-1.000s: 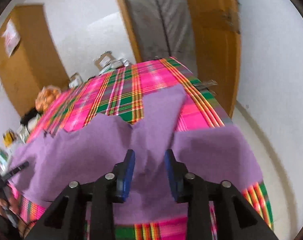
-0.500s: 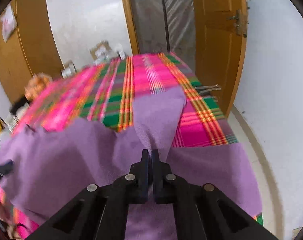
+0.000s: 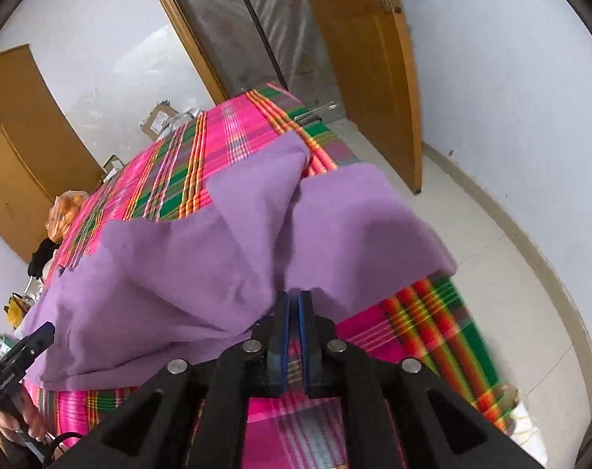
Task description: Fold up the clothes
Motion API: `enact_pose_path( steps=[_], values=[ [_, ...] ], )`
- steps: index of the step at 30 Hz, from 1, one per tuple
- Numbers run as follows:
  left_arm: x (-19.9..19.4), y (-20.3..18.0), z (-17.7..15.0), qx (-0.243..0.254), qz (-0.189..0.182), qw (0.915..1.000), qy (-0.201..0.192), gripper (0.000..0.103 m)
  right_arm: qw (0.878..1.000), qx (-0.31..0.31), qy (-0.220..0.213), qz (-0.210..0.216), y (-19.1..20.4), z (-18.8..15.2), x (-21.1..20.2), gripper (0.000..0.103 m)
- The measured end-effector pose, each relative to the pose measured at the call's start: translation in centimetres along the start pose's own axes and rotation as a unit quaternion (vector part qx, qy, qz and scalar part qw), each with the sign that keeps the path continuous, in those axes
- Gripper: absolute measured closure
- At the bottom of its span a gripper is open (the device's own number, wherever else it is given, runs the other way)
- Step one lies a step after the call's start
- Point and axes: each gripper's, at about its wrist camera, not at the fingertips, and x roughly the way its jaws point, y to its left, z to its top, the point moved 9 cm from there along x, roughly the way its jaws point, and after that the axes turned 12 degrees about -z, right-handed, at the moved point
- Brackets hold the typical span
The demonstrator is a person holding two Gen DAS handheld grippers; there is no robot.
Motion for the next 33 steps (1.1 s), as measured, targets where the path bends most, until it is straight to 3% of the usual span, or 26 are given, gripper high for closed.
enact_pose_path(
  steps=[3,7,14,16,18,23,27,30,33],
  values=[
    [0.7,-1.0,0.0,0.008,-0.006,0.9999,0.006,0.067,0.998,-0.044,-0.041,-0.009,1.2,1.5,-1.2,0.07],
    [2.1,-2.5,0.0,0.02,-0.016,0.9995,0.018,0.067,0.992,-0.11,-0.058,-0.011,3.4,2.7,-0.9,0.07],
    [4.2,-5.3,-0.6,0.058,-0.032,0.9967,0.047,0.067,0.976,-0.208,-0.045,-0.046,5.6,2.7,2.5,0.07],
    [4.6,-5.9,-0.9,0.07,-0.03,0.9955,0.056,0.067,0.977,-0.202,-0.043,-0.052,5.0,2.7,3.0,0.07],
    [5.1,-6.4,-1.2,0.081,-0.027,0.9942,0.066,0.067,0.978,-0.196,-0.04,-0.059,4.4,2.7,3.5,0.098],
    [6.2,-7.4,-1.8,0.106,-0.018,0.9908,0.082,0.067,0.993,-0.104,-0.055,0.001,1.2,3.0,2.0,0.098],
    [6.6,-7.8,-1.9,0.119,-0.011,0.9893,0.084,0.067,0.998,-0.024,-0.043,0.034,-2.0,2.5,1.8,0.098],
    [6.7,-7.9,-2.0,0.125,-0.006,0.9886,0.083,0.067,0.999,0.006,-0.013,0.043,-3.6,1.3,3.0,0.097],
    [6.6,-7.9,-2.0,0.126,-0.006,0.9888,0.079,0.067,0.999,-0.007,-0.021,0.035,-3.7,1.2,2.7,0.093]
  ],
)
